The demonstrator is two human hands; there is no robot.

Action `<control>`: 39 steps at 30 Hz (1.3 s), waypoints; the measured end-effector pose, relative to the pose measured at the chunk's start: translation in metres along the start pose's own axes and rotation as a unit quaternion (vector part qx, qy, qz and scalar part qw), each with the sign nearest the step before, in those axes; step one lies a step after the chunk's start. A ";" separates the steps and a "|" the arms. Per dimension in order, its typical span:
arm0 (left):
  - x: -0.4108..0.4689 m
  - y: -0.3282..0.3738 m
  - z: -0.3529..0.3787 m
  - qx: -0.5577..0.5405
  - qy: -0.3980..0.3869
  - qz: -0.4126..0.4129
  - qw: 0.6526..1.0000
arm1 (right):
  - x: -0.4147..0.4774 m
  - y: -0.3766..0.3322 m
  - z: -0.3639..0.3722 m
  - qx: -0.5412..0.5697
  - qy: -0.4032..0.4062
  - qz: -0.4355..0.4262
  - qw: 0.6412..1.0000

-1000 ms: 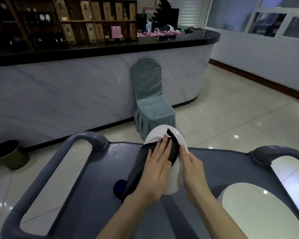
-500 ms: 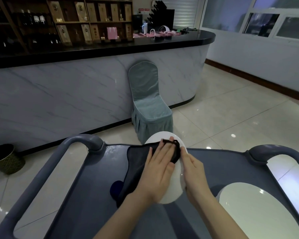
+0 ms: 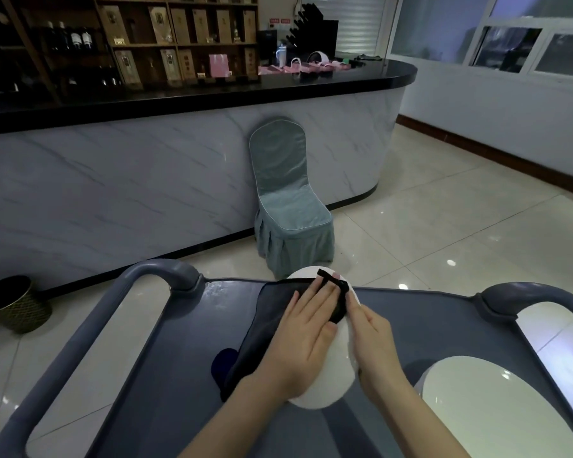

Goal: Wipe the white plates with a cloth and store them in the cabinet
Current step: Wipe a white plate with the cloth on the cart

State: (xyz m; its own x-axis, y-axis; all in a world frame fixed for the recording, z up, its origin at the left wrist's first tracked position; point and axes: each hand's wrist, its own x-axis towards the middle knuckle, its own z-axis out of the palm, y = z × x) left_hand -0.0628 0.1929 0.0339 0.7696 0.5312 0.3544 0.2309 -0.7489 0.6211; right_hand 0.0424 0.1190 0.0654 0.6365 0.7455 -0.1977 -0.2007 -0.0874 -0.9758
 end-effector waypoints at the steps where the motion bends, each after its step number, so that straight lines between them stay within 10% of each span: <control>1: 0.004 -0.006 -0.005 -0.001 -0.004 0.004 1.000 | -0.001 0.000 0.000 -0.006 -0.001 -0.005 1.000; 13: -0.027 -0.030 0.003 -0.218 0.138 -0.179 0.949 | 0.009 -0.013 -0.013 0.086 0.044 0.029 0.995; 22: -0.046 0.012 0.048 0.007 0.125 -0.052 0.991 | 0.011 -0.003 0.007 0.150 0.070 0.091 0.982; 39: -0.016 0.005 0.033 0.096 0.084 -0.061 0.990 | -0.006 -0.004 0.012 0.182 0.013 0.104 0.978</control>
State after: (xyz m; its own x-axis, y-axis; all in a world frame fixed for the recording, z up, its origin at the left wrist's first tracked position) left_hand -0.0537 0.1674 0.0087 0.6224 0.6686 0.4069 0.4373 -0.7282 0.5277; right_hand 0.0300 0.1229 0.0721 0.5713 0.7194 -0.3949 -0.5769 0.0098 -0.8168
